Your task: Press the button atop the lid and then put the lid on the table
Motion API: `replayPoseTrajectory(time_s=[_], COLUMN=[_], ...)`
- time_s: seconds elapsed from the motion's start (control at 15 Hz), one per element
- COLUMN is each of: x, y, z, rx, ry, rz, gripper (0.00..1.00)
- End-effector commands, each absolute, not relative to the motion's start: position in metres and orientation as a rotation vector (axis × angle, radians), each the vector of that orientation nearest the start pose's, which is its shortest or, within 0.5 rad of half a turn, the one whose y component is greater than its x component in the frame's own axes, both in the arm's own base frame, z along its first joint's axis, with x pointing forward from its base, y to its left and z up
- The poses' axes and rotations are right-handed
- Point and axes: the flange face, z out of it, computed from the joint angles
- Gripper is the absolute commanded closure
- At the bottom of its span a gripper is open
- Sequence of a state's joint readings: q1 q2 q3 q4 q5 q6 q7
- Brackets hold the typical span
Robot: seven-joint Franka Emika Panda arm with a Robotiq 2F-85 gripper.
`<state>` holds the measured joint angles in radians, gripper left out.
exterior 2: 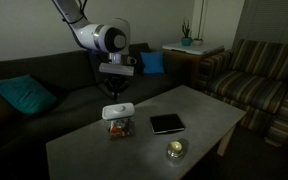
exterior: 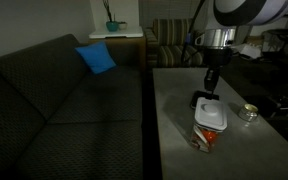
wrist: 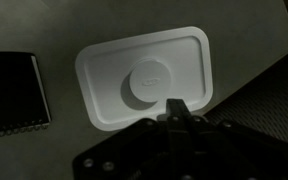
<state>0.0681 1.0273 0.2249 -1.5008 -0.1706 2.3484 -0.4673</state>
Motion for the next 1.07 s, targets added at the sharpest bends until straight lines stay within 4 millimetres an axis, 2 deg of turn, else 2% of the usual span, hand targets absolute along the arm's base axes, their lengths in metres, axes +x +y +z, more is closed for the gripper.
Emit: replayPoseTrajectory(time_s=[0.0, 0.27, 0.33, 0.47, 0.67, 1.0], x=[0.642, 0.639, 0.637, 0.633, 0.63, 0.63], y=[0.169, 0.163, 0.162, 0.159, 0.156, 0.157], z=[0.066, 0.059, 0.056, 0.049, 0.043, 0.036], rx=[-2.776, -2.735, -2.711, -2.67, -2.622, -2.637], ry=[-1.209, -1.291, -1.32, -1.388, -1.47, -1.488], rz=[0.239, 0.24, 0.238, 0.247, 0.211, 0.022], gripper=[1.0, 1.0, 0.74, 0.68, 0.44, 0.11])
